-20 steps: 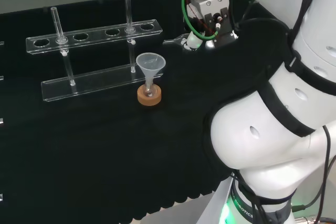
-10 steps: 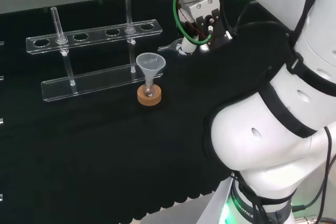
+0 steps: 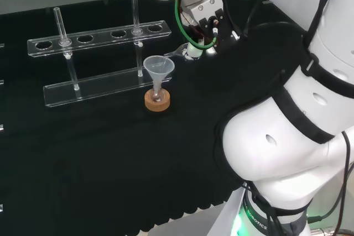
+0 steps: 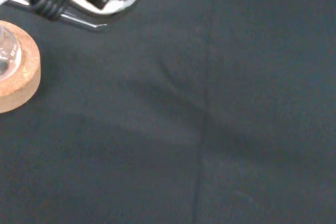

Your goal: Pour all the NaCl from the weighing funnel into the round-bottom flask.

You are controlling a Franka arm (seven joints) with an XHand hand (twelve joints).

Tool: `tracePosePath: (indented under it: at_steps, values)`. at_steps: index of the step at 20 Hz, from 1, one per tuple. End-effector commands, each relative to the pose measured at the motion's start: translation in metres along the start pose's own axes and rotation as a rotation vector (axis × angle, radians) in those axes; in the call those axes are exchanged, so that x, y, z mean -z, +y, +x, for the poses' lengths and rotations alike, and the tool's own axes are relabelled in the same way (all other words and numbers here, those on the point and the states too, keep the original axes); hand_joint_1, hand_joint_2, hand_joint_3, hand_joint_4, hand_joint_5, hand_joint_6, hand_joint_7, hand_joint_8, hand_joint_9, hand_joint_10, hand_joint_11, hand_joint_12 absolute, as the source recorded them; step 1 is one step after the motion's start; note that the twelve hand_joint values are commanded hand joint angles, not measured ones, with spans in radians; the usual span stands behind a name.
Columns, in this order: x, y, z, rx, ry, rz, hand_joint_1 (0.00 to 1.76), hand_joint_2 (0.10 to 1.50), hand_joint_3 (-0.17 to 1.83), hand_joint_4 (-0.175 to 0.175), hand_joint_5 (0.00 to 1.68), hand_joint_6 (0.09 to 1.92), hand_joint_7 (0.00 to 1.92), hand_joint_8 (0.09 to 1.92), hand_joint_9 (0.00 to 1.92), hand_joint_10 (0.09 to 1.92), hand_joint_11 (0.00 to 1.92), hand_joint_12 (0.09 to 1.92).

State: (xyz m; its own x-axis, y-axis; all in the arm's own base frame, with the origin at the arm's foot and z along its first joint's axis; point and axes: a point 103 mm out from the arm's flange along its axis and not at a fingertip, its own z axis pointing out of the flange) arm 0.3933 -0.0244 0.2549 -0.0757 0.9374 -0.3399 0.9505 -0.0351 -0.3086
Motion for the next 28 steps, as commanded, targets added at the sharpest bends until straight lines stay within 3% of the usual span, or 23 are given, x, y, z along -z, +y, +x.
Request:
tracePosePath:
  at_steps: [1, 12, 28]
  values:
    - [0.007, 0.004, 0.008, 0.025, -0.077, 0.013, 1.11, 0.69, 0.62, 0.175, 1.23, 0.73, 0.51, 0.69, 0.77, 0.52, 0.49, 1.27]
    - [0.014, 0.008, 0.014, 0.050, -0.220, 0.038, 1.11, 0.69, 0.62, 0.175, 1.23, 0.73, 0.52, 0.69, 0.77, 0.52, 0.49, 1.27]
    - [0.023, 0.012, 0.018, 0.057, -0.330, 0.041, 1.11, 0.69, 0.62, 0.175, 1.23, 0.73, 0.52, 0.69, 0.77, 0.52, 0.49, 1.27]
